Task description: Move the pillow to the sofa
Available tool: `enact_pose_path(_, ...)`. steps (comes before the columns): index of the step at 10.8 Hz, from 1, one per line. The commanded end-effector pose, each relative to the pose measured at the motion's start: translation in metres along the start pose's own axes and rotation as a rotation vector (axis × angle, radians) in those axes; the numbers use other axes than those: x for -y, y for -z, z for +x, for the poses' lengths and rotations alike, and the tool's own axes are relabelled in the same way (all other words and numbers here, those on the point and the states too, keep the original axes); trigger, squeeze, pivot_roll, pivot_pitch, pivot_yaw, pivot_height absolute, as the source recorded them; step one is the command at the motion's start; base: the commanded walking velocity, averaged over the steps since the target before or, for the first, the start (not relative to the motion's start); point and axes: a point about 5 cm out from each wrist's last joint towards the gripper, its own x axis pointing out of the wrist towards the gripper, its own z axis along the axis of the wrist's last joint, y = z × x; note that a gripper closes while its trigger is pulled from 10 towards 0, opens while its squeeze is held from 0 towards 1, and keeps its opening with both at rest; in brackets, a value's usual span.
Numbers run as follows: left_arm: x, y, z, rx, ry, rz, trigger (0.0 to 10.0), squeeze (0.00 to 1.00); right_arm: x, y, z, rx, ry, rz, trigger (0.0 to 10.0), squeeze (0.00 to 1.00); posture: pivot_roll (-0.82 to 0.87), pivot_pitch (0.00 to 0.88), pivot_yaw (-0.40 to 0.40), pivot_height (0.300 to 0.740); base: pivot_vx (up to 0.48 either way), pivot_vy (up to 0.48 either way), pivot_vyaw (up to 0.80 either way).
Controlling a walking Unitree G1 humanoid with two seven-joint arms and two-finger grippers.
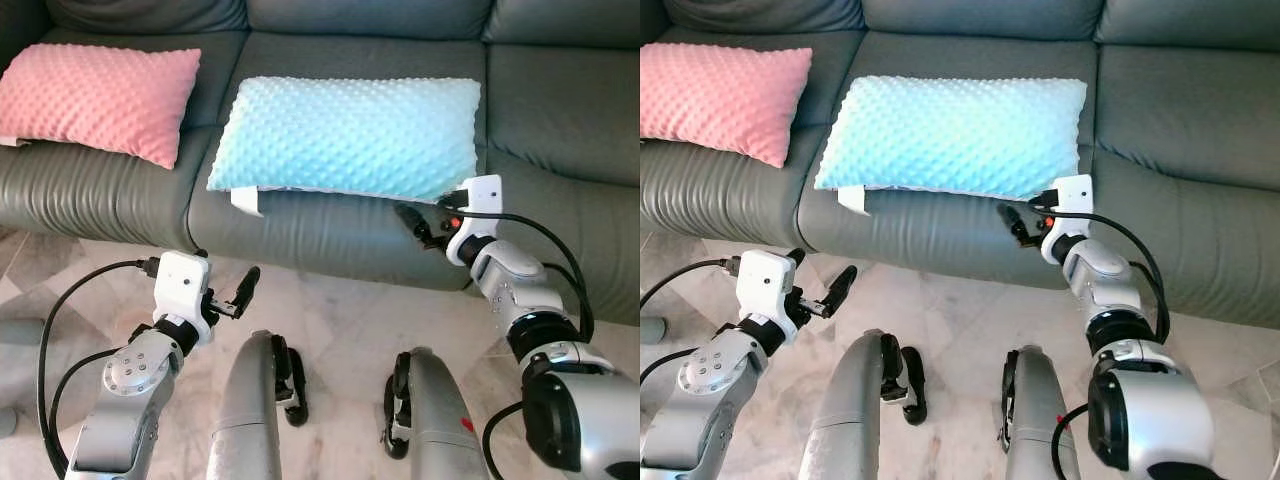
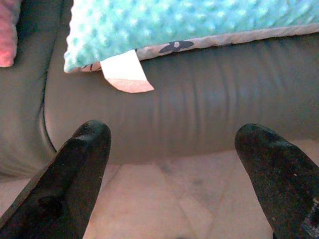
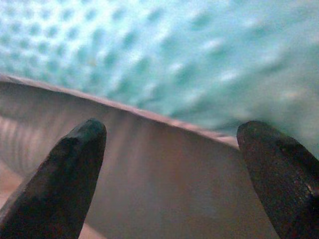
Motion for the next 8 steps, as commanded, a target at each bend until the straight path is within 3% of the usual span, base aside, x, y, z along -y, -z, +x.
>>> enact_pose_path(1,-0.005,0.008,-0.009,-0.040,-0.025,-0.003,10.0,0.00,0.005,0.007,-0.004,-0.021,0.037,-0.029,10.0,0.00,0.06,0.480,0.134,0.638,0.000,0.000,0.00)
enact_pose_path(3,-0.005,0.008,-0.009,-0.043,-0.027,0.000,10.0,0.00,0.022,-0.007,-0.007,0.032,0.144,-0.069,10.0,0.00,0.06,0.481,0.134,0.638,0.000,0.000,0.00)
enact_pose_path(5,-0.005,0.008,-0.010,-0.043,-0.032,0.002,10.0,0.00,0.028,-0.012,-0.009,0.045,0.178,-0.075,10.0,0.00,0.07,0.482,0.133,0.638,0.000,0.000,0.00)
enact_pose_path(6,-0.006,0.009,-0.011,-0.046,-0.031,0.001,10.0,0.00,0.027,-0.011,-0.008,0.039,0.168,-0.018,10.0,0.00,0.07,0.484,0.133,0.638,0.000,0.000,0.00)
enact_pose_path(7,-0.004,0.009,-0.011,-0.047,-0.027,-0.004,10.0,0.00,0.010,-0.002,-0.001,0.016,0.112,0.041,10.0,0.00,0.07,0.485,0.131,0.638,0.000,0.000,0.00)
enact_pose_path(8,-0.004,0.008,-0.011,-0.046,-0.027,-0.006,10.0,0.00,0.003,0.000,0.002,0.024,0.093,0.081,10.0,0.00,0.07,0.485,0.131,0.638,0.000,0.000,0.00)
